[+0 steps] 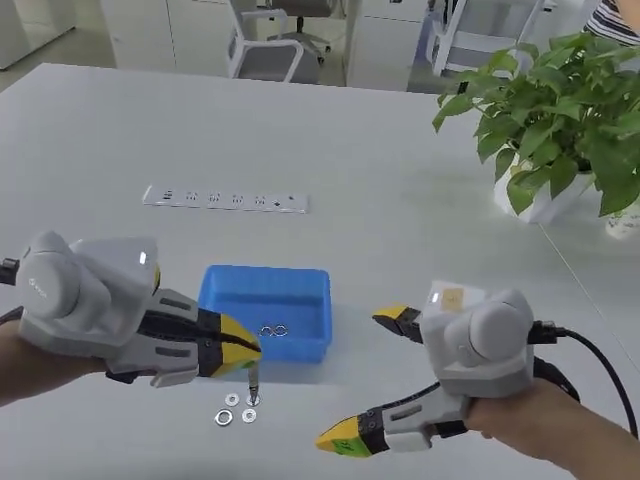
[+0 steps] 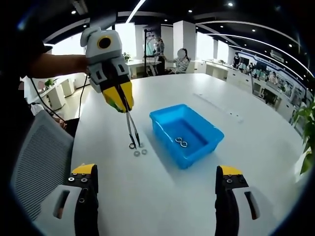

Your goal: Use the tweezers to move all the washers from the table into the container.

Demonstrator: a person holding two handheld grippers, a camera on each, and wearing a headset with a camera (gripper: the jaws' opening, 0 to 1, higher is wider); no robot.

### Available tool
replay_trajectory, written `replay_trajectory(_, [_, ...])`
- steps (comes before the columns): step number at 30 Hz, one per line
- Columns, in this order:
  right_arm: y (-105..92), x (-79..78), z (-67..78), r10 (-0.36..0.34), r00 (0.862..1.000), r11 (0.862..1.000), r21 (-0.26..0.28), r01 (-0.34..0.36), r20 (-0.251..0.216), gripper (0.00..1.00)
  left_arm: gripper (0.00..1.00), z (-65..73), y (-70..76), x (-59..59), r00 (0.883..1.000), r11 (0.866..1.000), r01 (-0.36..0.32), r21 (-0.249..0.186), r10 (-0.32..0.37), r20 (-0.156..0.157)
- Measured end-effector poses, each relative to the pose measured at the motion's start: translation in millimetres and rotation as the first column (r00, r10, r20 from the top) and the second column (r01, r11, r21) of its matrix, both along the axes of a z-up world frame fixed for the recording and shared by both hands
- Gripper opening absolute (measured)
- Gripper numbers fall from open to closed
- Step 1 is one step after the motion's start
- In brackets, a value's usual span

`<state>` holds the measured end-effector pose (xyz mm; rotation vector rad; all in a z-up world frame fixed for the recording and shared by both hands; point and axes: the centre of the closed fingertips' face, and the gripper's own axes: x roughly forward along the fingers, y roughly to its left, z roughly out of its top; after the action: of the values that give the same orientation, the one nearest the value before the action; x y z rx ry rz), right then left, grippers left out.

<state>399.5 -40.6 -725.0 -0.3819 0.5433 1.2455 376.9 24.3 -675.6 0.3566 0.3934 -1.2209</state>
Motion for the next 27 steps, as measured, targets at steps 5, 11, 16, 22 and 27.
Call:
replay_trajectory(5, [-3.8, -2.8, -1.9, -0.003, 1.000, 1.000, 0.015, 0.003, 0.001, 1.00, 0.06, -2.4, 1.5, -1.4, 1.000, 1.000, -0.001, -0.002, 0.001, -0.004])
replay_trajectory(11, [-8.7, -4.3, -3.1, -0.014, 1.000, 1.000, 0.027, 0.014, 0.000, 1.00, 0.06, -4.7, 4.0, -2.2, 1.000, 1.000, -0.003, -0.003, 0.003, -0.008])
replay_trajectory(16, [-10.8, -4.6, -5.2, -0.018, 1.000, 0.999, 0.031, 0.018, -0.002, 1.00, 0.06, -7.5, 5.4, -2.6, 1.000, 1.000, -0.004, -0.003, 0.004, -0.013])
replay_trajectory(22, [-12.0, -5.9, -6.4, -0.021, 1.000, 0.999, 0.026, 0.021, -0.005, 1.00, 0.06, -12.4, 5.7, -4.7, 1.000, 1.000, -0.003, -0.001, 0.003, -0.024])
replay_trajectory(27, [-12.0, -7.2, -7.3, -0.017, 1.000, 1.000, 0.024, 0.017, -0.004, 1.00, 0.06, -15.8, 5.5, -5.9, 1.000, 1.000, -0.003, 0.000, 0.003, -0.029])
